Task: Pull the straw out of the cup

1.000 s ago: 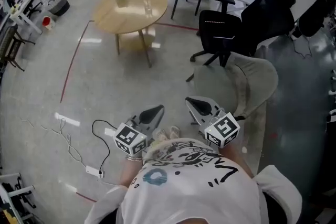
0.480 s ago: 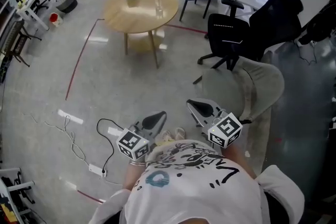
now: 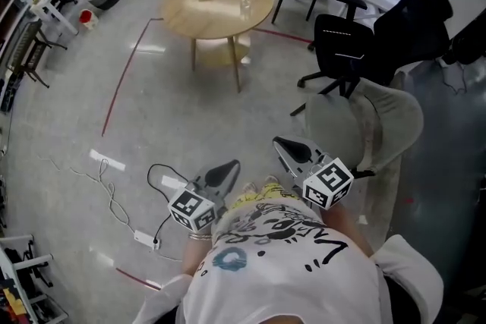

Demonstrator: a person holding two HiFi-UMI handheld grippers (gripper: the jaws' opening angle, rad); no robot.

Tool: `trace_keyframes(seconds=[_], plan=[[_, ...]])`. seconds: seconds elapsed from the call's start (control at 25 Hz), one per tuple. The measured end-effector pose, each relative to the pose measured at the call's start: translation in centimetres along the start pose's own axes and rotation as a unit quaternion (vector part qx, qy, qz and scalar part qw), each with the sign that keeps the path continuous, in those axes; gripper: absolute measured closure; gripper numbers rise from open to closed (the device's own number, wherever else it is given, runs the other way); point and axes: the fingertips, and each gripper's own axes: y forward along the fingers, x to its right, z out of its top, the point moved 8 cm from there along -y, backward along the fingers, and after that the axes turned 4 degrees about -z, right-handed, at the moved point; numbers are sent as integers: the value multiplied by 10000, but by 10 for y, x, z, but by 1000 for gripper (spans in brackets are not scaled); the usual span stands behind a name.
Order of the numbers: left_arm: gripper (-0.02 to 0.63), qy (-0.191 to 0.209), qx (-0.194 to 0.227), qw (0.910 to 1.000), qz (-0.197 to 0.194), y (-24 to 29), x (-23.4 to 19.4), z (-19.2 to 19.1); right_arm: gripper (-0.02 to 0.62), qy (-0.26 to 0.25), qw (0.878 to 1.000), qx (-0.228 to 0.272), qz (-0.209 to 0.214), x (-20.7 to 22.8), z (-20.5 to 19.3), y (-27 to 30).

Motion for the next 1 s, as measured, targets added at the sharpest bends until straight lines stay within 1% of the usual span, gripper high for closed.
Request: trace_keyframes(seconds=[0.12, 0.24, 0.48, 0.68, 0.8, 1.0], plan=[[591, -89, -65, 9999, 48, -3, -4, -2, 569, 129, 9999, -26, -93, 3, 0, 0], [591, 17, -157, 9999, -13, -2, -8, -1, 569, 179, 9996, -79, -219, 9, -3, 1], [591, -74, -118, 9999, 54, 4, -30, 5, 569, 249, 9991, -172, -295, 23, -6, 13], [591, -63, -176, 9998, -53, 25, -43, 16, 569, 242, 9989, -190, -356, 48, 2, 28], [591, -42, -225, 9997, -46, 38, -58, 24, 569, 210, 9991, -155, -329, 63, 11, 42], [591, 46, -162, 9999, -34, 67, -81, 49, 569, 129, 9994, -103, -318, 95, 29, 61]])
